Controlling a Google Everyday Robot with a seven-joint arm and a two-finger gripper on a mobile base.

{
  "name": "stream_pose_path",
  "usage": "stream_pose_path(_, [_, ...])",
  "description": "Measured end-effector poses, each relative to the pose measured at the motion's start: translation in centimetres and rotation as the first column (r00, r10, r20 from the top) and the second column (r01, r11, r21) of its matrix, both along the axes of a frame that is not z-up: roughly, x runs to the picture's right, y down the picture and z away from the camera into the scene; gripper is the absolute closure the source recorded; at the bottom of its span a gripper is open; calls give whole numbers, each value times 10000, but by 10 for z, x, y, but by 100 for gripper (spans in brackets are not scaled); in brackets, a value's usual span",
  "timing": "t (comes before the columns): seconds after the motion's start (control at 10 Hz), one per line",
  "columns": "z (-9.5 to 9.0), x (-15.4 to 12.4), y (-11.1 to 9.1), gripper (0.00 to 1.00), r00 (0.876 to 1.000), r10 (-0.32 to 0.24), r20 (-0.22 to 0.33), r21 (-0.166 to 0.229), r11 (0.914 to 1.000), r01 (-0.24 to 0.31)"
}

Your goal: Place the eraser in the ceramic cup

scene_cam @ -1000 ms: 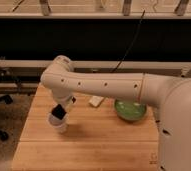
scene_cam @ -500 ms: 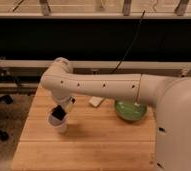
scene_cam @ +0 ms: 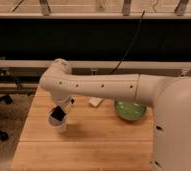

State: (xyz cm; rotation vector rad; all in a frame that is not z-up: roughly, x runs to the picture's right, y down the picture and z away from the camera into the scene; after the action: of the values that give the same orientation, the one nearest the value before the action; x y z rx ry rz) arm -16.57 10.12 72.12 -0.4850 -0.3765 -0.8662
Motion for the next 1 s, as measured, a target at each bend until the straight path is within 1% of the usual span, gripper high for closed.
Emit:
stream_pose_path(0.1, [0,-12,6,100,9997,-217,144,-73,9997,218])
stream_pose_path(0.4, [1,-23,13,100,9976,-592,363,-144,9981,598])
stream_pose_path(0.7, [1,-29,19,100,9953,-823,504,-268,9961,837])
stream_pose_path(0.8, [2,-29,21,98,9950,-857,521,-290,9958,873])
stream_pose_path(0.9, [1,-28,19,90,9956,-779,518,-288,9964,795])
stream_pose_path(1.0, [4,-24,15,82,9959,-759,487,-203,9968,770])
